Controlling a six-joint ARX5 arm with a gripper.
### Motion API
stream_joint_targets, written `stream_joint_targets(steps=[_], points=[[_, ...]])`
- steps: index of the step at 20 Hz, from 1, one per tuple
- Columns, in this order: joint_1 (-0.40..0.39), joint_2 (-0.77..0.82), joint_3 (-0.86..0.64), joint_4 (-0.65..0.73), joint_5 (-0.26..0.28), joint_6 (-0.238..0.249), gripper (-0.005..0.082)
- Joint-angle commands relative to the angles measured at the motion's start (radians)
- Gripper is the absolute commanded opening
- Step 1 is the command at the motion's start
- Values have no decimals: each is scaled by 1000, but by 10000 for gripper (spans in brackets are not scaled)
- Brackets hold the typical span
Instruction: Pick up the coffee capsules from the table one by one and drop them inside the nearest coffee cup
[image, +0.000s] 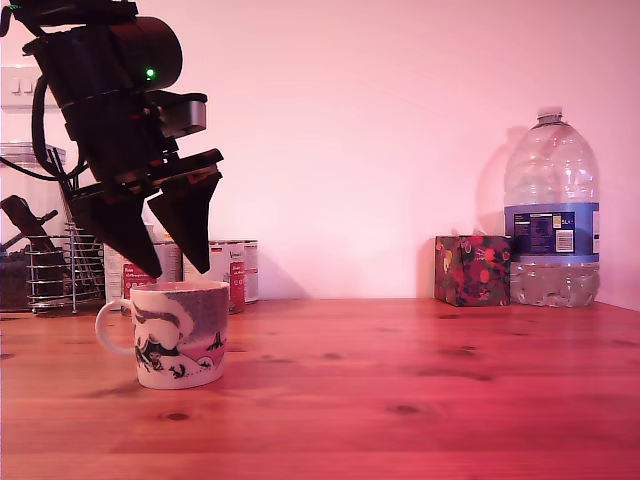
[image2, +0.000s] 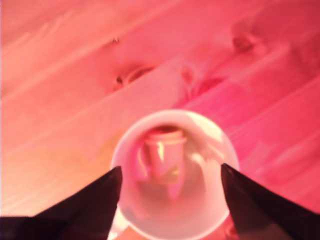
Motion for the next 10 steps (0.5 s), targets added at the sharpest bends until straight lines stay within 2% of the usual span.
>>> stream_joint_targets(steps=[1, 3, 5, 10], points=[[0, -35, -56, 45, 3, 4, 272], [2, -87, -118, 118, 3, 0, 101], [2, -153, -193, 201, 4, -6, 7], [2, -387, -422, 418, 3, -64, -17]])
